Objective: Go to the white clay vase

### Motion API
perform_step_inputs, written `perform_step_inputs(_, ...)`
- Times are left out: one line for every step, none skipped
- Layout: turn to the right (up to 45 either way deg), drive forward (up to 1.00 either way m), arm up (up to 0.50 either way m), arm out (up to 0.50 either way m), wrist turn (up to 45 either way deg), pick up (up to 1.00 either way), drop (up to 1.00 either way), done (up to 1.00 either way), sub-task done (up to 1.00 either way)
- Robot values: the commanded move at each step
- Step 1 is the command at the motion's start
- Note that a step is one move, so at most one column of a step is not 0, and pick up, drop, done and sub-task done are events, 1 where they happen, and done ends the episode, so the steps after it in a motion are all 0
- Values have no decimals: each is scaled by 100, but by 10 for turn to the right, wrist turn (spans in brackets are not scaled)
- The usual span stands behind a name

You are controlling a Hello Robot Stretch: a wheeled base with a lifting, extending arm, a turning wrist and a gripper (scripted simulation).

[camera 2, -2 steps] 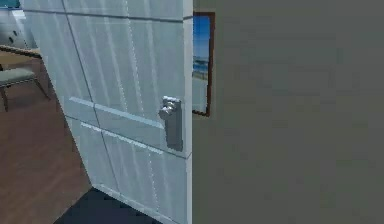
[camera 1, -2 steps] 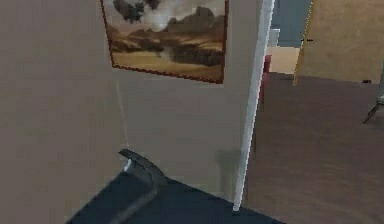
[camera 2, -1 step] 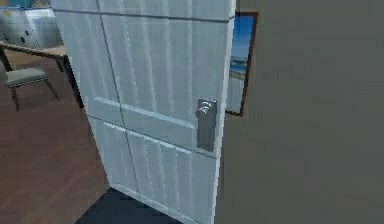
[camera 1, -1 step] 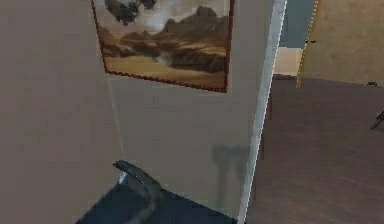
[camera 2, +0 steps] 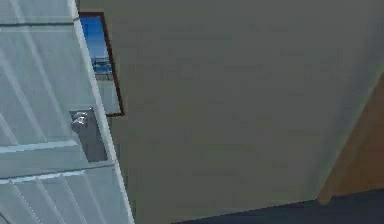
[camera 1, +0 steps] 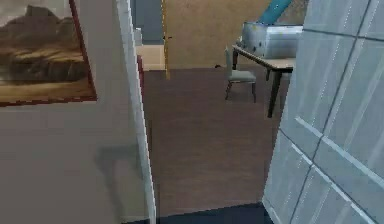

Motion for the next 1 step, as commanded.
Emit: perform_step_inputs(0,100,0,0,0,0,0,0,0)
